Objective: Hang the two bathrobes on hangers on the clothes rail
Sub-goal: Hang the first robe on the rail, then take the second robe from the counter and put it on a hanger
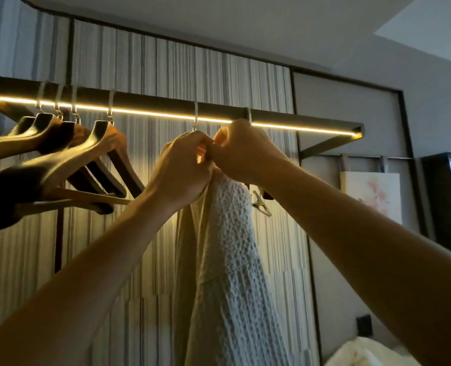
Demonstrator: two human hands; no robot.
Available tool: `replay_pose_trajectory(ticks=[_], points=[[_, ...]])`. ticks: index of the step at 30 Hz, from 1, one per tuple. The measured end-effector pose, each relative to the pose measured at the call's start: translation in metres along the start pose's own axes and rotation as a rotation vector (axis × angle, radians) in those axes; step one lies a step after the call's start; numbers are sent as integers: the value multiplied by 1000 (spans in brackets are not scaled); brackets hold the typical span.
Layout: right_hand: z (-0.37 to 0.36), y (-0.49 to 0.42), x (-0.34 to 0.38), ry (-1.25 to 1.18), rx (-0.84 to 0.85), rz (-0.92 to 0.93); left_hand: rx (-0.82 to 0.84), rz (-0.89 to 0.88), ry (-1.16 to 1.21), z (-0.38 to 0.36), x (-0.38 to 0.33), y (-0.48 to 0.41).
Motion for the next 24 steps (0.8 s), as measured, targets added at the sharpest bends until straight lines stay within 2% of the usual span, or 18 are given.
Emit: replay_pose_trajectory(ticks=[4,8,11,17,20,24], points=[[40,67,-33,-13,-71,38,101,-212,-80,-17,-70,27],[57,140,-90,-25,-13,63,247,-316,-169,-64,-122,64],[48,182,-143,-88,75,23,371,-201,-123,-112,-139,94],[0,274,-281,-258,260,-89,594,17,15,-266,-144,175],[-44,343,-362,-291,394,-252,762,178,138,-366,-134,235],[-114,441,-470,-191,625,-558,992,481,249,-510,-112,331]])
Point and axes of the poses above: each hand's wrist, its own y-axis away from the middle knuckle, its own z-axis out of the back of the hand, x = y × z, the point moved 5 cm from there along -y, towards the middle knuckle, and after that the axes turned 7 degrees about y, right-handed, at the moved point
